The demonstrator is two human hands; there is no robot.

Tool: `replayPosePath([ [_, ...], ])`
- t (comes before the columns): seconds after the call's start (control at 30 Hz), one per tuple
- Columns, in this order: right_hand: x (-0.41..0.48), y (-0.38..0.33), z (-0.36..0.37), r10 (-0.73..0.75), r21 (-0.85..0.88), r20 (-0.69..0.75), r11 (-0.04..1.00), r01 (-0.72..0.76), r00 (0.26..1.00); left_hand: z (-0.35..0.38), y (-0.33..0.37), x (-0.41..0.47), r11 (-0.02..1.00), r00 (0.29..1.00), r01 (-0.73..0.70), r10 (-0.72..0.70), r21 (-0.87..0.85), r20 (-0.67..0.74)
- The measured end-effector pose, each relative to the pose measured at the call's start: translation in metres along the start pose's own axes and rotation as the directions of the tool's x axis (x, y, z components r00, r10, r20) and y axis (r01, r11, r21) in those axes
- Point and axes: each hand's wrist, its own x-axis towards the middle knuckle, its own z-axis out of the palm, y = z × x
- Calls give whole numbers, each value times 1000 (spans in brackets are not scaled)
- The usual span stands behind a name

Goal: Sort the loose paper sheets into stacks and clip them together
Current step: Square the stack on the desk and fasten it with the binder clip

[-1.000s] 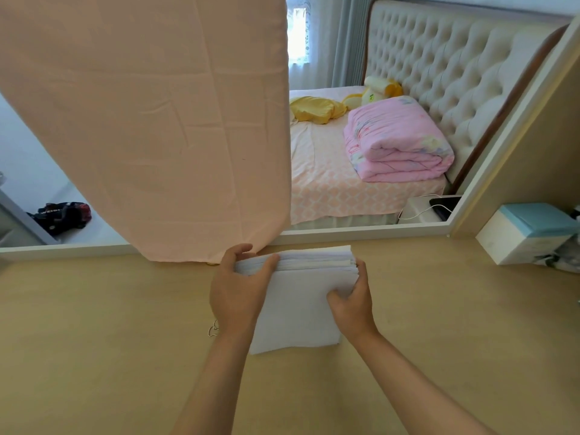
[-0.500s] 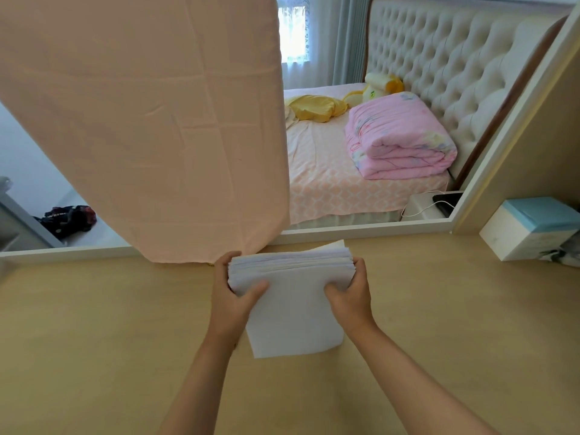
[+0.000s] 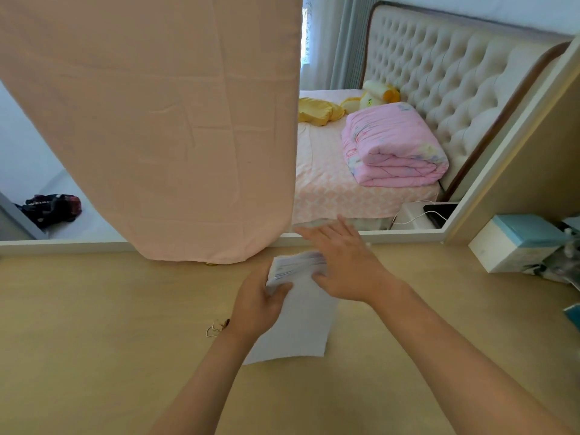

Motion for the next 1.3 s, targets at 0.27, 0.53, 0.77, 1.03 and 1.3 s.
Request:
replayPosePath([
  [0.27,9,0,-21,298,279,211,894,-350,931,-19,21,28,985,963,163,-169,46,208],
  [0.53,-30,66,-25,549,763,446,179,-621,707,-93,-38,23,755,622,651,-591,81,514],
  [0.77,-85,93,62,499,522,796,-282,-805,342,-35,-78,-36,28,387,880,-621,-474,682],
  [1.03,-129,96,155,699,382,689,-123,-916,193,16,-108,-68,169,154,985,-842,-20,517],
  [1.3,-142,91,173,736,332,662,-120,-936,140,32,-111,-59,298,302,953,-925,-53,232],
])
